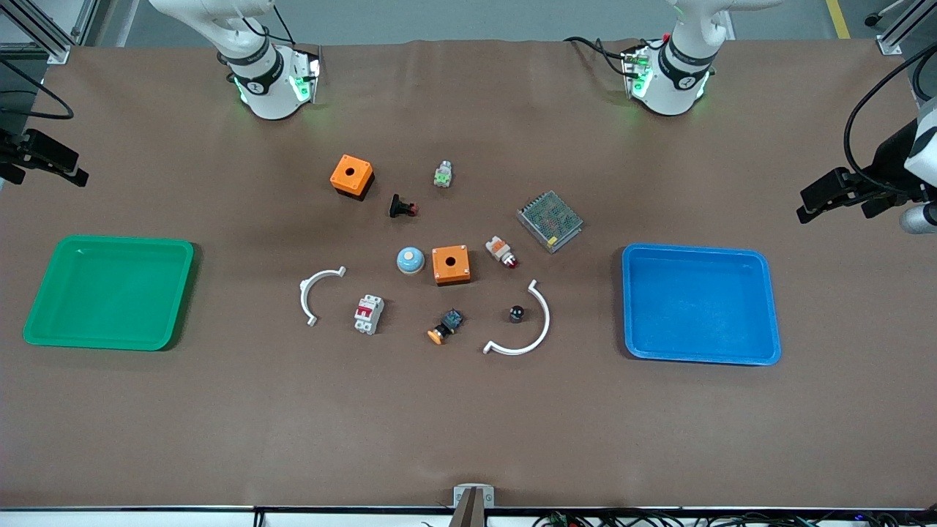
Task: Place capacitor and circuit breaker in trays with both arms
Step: 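Lower the right gripper onto the breaker while the left gripper reaches the capacitor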
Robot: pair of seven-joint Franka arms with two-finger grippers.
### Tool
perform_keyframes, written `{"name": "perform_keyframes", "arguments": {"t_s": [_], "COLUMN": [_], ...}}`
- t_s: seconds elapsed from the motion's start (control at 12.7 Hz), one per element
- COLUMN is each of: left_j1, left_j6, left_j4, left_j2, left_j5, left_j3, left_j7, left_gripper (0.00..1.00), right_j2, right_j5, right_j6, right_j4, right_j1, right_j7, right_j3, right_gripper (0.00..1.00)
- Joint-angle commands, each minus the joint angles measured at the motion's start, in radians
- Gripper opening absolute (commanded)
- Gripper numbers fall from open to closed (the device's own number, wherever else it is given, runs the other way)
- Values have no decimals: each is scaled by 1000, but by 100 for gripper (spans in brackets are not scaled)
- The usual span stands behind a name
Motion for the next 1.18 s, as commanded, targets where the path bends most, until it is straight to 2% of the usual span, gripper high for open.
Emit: {"name": "perform_keyframes", "arguments": {"t_s": [0.0, 0.32, 0.47, 0.63, 0.71, 0.87, 1.03, 1.11], "left_j1": [-4, 2, -8, -25, -42, -108, -170, -204], "left_j6": [6, -8, -54, -60, -60, -56, -38, -16], "left_j4": [6, -1, 1, -1, -2, 4, 6, 7], "left_j2": [1, 4, 35, 78, 102, 162, 222, 252], "left_j5": [0, -13, -12, -15, -15, -16, -21, -32], "left_j3": [7, 8, 5, -5, -13, -19, -21, -21], "left_j7": [0, 6, 3, 4, 1, -61, -136, -167], "left_gripper": [100, 100, 100, 100, 100, 100, 100, 100], "right_j2": [-23, -16, 48, 156, 218, 234, 237, 237], "right_j5": [3, 0, -5, 1, -3, -8, 18, 70], "right_j6": [-5, -5, -6, 29, 39, 53, 117, 174], "right_j4": [-17, 1, 15, 26, 52, 49, 3, -41], "right_j1": [-14, -11, -15, -20, -15, 21, 83, 129], "right_j7": [0, -8, 3, -6, -8, 0, 123, 200], "right_j3": [9, 9, 11, 9, 9, 12, 15, 15], "right_gripper": [100, 100, 100, 100, 100, 100, 100, 100]}}
